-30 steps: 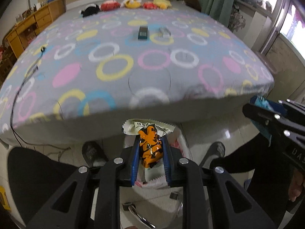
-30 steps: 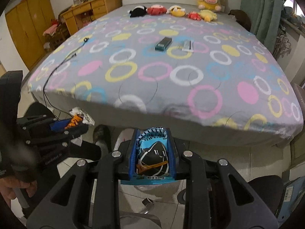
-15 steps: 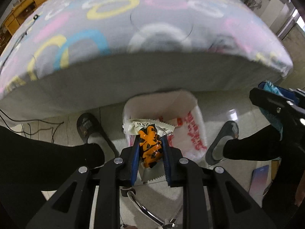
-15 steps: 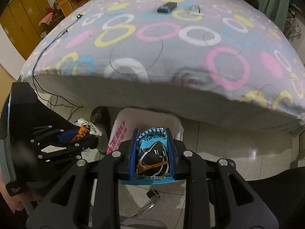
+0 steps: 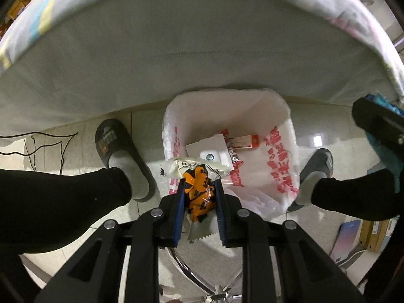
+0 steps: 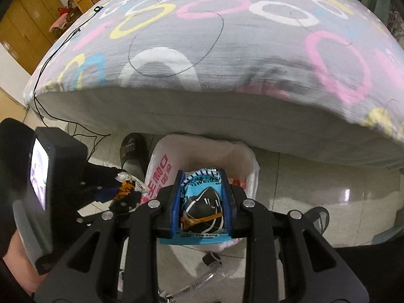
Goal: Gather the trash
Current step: 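Open both tools to drop the wrappers into the trash bag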
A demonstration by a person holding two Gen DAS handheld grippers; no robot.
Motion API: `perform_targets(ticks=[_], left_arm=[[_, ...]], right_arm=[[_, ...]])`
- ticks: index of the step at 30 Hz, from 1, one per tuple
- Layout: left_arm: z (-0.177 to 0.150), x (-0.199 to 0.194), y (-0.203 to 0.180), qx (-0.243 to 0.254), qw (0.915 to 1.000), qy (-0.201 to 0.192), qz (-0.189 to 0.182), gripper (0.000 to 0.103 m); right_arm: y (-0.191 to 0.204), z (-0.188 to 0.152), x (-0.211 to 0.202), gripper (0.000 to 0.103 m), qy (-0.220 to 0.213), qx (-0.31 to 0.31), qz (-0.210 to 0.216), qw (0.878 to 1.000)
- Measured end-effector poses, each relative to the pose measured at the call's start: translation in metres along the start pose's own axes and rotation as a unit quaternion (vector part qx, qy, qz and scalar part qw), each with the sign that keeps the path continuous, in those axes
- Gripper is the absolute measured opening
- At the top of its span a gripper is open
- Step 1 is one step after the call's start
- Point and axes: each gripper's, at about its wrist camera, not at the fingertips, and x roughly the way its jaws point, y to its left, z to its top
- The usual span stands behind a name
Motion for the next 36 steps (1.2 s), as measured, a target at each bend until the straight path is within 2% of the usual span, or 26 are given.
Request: perform_targets(ticks=[2,6,11,17,36], left_arm=[[0.002,0.009,0.001,-0.010,0.9999,0.012,-0.007,0.022],[0.004,0.025,0.002,-0.011,0.9997,0.021,0.008,0.022],[0.008,0.043,0.011,-0.034,0.9987,0.037,0.005,0.022],[0.008,0.061,0.011,-0.038,0.9978,0.054,0.009,0.022],[0.005,0.083,0.011,-0.034,0.9962,0.079,0.016,0.023]], right_arm=[[0.000,0.002,0.007,0.026,-0.001,-0.001,0.001,1.000],[-0.002,0.003,0.023,0.026,0.004,0.004,0.001,1.000],[-0.006,0.004,0.044,0.026,0.019,0.013,-0.003,1.000],[-0.007,0.004,0.065,0.027,0.034,0.015,-0.010,0.999],[-0.001,0.006,0.100,0.028,0.059,0.011,-0.015,0.998]])
